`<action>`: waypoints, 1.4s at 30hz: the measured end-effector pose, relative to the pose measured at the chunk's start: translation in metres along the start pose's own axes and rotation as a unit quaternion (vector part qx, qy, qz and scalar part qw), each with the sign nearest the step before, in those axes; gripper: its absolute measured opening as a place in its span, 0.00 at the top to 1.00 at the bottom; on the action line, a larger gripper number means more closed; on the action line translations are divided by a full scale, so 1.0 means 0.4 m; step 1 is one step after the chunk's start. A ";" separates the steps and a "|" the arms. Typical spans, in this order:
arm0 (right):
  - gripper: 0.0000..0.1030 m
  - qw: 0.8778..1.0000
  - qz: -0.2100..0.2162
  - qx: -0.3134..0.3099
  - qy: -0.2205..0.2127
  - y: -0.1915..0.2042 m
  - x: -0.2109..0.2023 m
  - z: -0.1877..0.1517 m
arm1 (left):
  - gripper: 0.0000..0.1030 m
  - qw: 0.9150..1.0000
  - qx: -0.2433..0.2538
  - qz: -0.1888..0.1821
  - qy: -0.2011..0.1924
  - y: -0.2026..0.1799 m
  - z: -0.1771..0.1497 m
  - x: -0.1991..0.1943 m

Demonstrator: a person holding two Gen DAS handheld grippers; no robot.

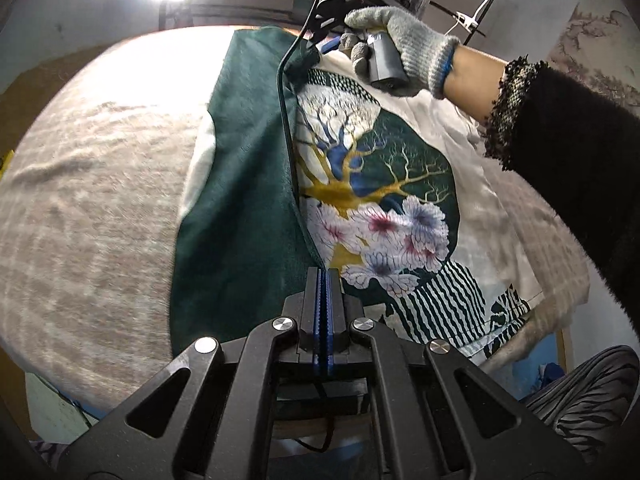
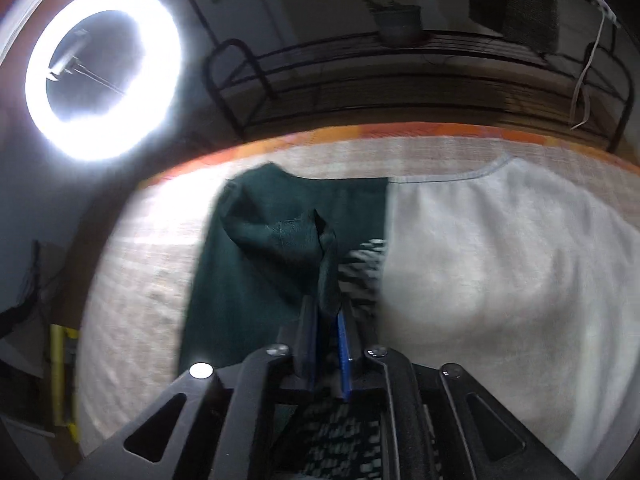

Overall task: Fold small clothes
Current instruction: 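Fold the green side edge over toward the printed circle with both tools, release, then move both tools to the white panel's side edge of the shirt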

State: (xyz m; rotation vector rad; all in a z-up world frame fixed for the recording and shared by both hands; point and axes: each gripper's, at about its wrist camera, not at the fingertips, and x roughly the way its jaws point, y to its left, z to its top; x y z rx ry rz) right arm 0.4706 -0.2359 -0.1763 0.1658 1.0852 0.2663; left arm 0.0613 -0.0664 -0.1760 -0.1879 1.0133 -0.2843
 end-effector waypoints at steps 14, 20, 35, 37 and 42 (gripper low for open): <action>0.58 0.998 -0.011 0.011 -0.065 -0.126 -0.219 -0.038 | 0.78 0.997 0.050 -0.055 -0.002 -0.039 -0.058 -0.052; 0.58 0.995 0.001 0.022 -0.095 -0.195 -0.390 -0.097 | 0.71 0.991 0.096 -0.089 -0.024 -0.049 -0.114 -0.135; 0.56 0.987 0.027 0.018 -0.155 -0.298 -0.740 -0.434 | 0.71 0.995 0.070 -0.038 -0.065 -0.009 -0.110 -0.148; 0.56 0.987 0.021 0.016 -0.159 -0.312 -0.756 -0.470 | 0.71 0.993 0.083 -0.030 -0.072 -0.037 -0.103 -0.139; 0.56 0.987 0.012 0.030 -0.158 -0.376 -0.774 -0.522 | 0.71 0.989 0.115 -0.032 -0.082 -0.130 -0.080 -0.112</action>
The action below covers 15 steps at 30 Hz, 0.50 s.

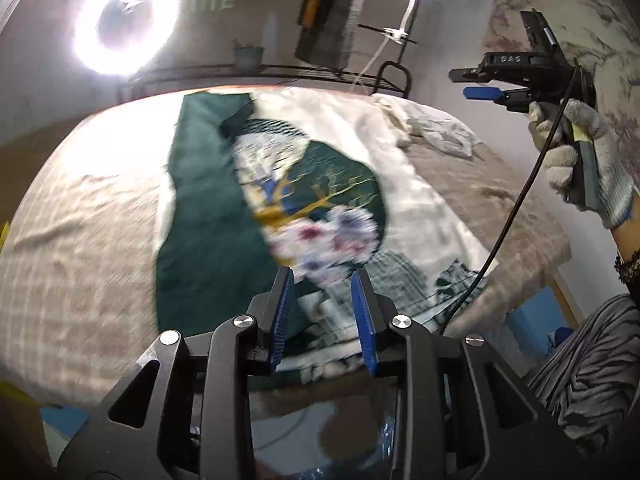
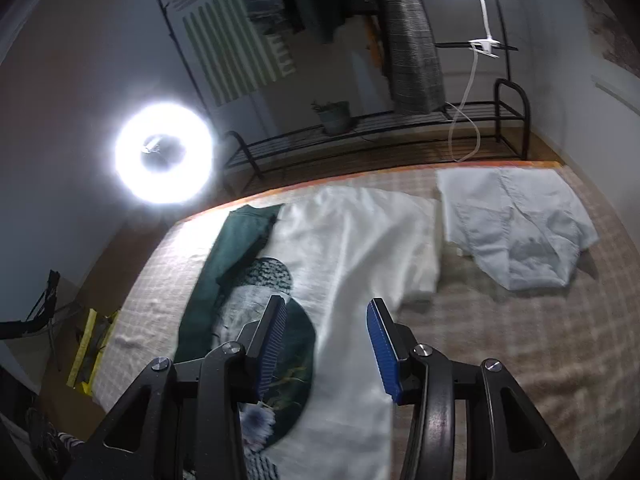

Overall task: Fold small clothes
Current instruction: 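Move both tools to the white panel's side edge of the shirt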

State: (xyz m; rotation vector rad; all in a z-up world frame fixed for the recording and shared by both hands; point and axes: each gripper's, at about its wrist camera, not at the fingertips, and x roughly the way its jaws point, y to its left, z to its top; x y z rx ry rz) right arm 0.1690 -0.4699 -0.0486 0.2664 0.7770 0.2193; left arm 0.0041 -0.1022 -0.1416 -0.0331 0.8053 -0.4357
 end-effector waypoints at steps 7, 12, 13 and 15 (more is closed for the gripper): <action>0.56 1.000 -0.007 0.007 -0.004 -0.123 -0.052 -0.031 | 0.71 0.998 0.051 -0.034 0.011 -0.169 0.017 0.100; 0.56 1.000 -0.009 0.026 -0.010 -0.227 -0.101 -0.054 | 0.71 0.995 0.057 -0.078 0.026 -0.271 0.024 0.179; 0.56 0.999 -0.016 0.033 -0.013 -0.253 -0.114 -0.059 | 0.71 0.994 0.064 -0.084 0.027 -0.292 0.024 0.192; 0.56 0.998 -0.024 0.050 -0.015 -0.296 -0.127 -0.067 | 0.71 0.992 0.086 -0.091 0.031 -0.344 0.018 0.218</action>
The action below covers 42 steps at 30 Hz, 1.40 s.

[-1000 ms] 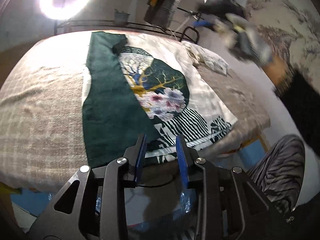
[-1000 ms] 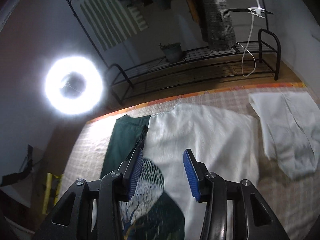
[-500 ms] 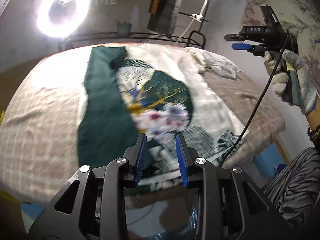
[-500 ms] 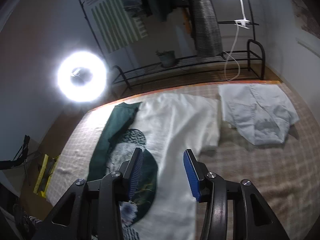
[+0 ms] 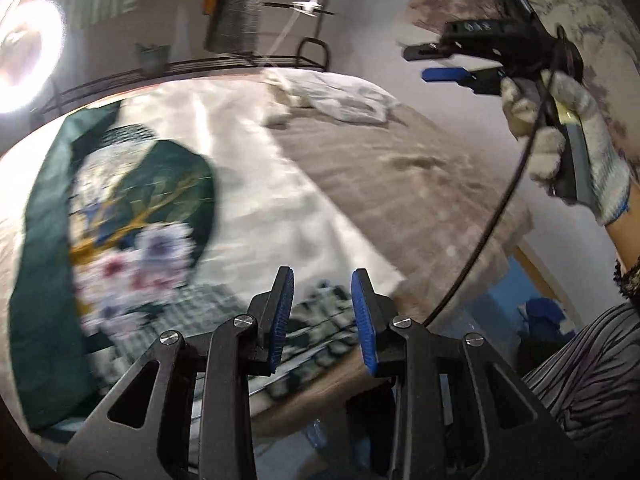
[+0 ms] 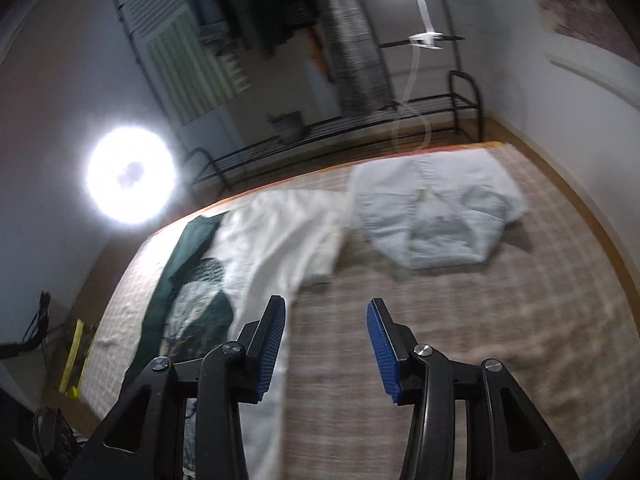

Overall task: Fold small clothes
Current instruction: 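Move both tools to the white panel's side edge of the shirt, then grasp the white side edge with both tools and fold it toward the green fold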

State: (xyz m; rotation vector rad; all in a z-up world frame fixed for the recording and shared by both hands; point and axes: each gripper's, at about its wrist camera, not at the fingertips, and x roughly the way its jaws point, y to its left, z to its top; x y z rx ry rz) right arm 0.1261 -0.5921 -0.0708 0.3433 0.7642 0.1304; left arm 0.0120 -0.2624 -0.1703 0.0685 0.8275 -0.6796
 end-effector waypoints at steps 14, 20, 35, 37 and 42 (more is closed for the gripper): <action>0.56 0.998 0.023 0.041 0.031 -0.090 0.073 -0.008 | 0.48 0.995 0.074 0.030 0.060 -0.127 -0.003 0.158; 0.56 0.996 0.045 0.068 0.045 -0.073 0.152 0.008 | 0.95 0.996 0.050 0.050 0.058 -0.094 0.006 0.173; 0.56 0.972 0.052 0.208 0.100 -0.057 0.501 0.046 | 0.99 0.999 -0.043 0.015 0.026 -0.012 0.041 0.101; 0.56 0.968 0.052 0.223 0.101 -0.048 0.535 0.048 | 0.99 0.999 -0.045 0.016 0.025 -0.007 0.037 0.098; 0.63 0.972 0.037 0.211 0.098 -0.019 0.582 0.058 | 0.99 0.998 -0.057 0.011 0.024 0.007 0.025 0.088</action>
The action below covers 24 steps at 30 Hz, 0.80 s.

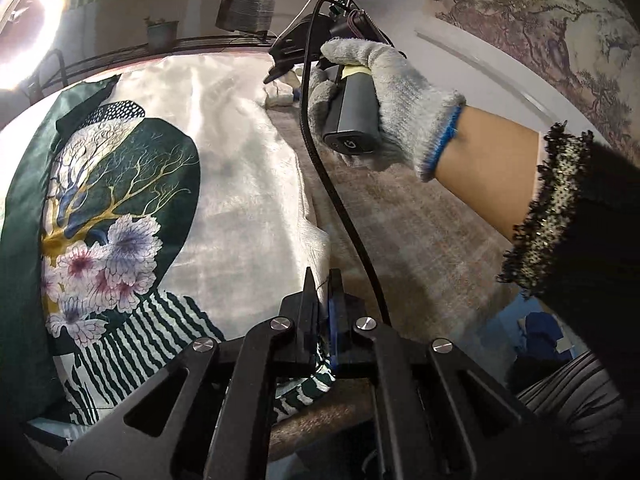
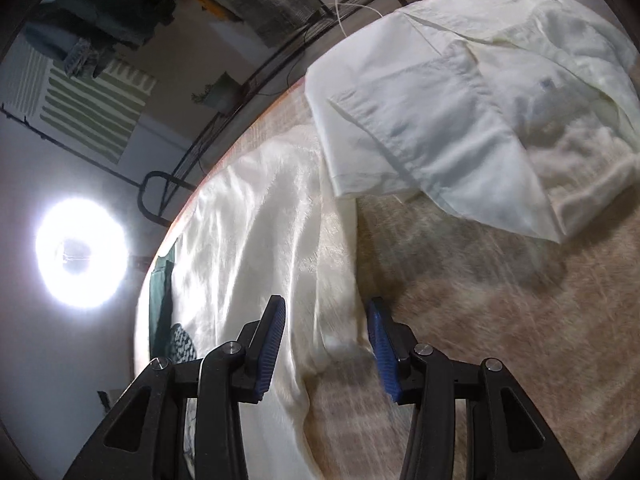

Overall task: Fold small clothes
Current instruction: 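Grasp the white side edge with both tools and fold it toward the green fold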

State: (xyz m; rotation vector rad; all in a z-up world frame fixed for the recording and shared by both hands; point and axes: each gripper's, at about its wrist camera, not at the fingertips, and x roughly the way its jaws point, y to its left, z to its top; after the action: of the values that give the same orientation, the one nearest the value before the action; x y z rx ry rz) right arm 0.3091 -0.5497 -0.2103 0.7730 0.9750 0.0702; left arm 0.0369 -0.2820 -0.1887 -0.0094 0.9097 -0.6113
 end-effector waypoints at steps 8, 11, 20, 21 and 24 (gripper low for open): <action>1.00 0.999 -0.004 -0.035 -0.012 0.058 -0.003 0.025 | 0.99 0.999 -0.044 -0.016 -0.006 0.057 0.002 -0.017; 1.00 0.998 -0.008 -0.058 -0.031 0.110 -0.020 0.036 | 0.99 0.998 -0.065 -0.021 -0.009 0.085 0.001 -0.031; 1.00 0.985 -0.034 -0.164 -0.039 0.322 0.008 0.009 | 0.99 0.989 -0.144 -0.023 -0.027 0.196 -0.024 -0.109; 1.00 0.983 -0.036 -0.179 -0.037 0.346 0.011 0.001 | 0.99 0.988 -0.153 -0.020 -0.029 0.209 -0.028 -0.119; 1.00 0.975 -0.035 -0.219 -0.031 0.424 0.032 -0.026 | 0.99 0.983 -0.179 -0.011 -0.037 0.246 -0.044 -0.146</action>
State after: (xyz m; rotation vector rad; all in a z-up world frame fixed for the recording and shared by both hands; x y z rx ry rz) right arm 0.3557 -0.4143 -0.1181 0.3321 0.8839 0.1923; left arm 0.0456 -0.1667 -0.1821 -0.3639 0.9385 -0.4570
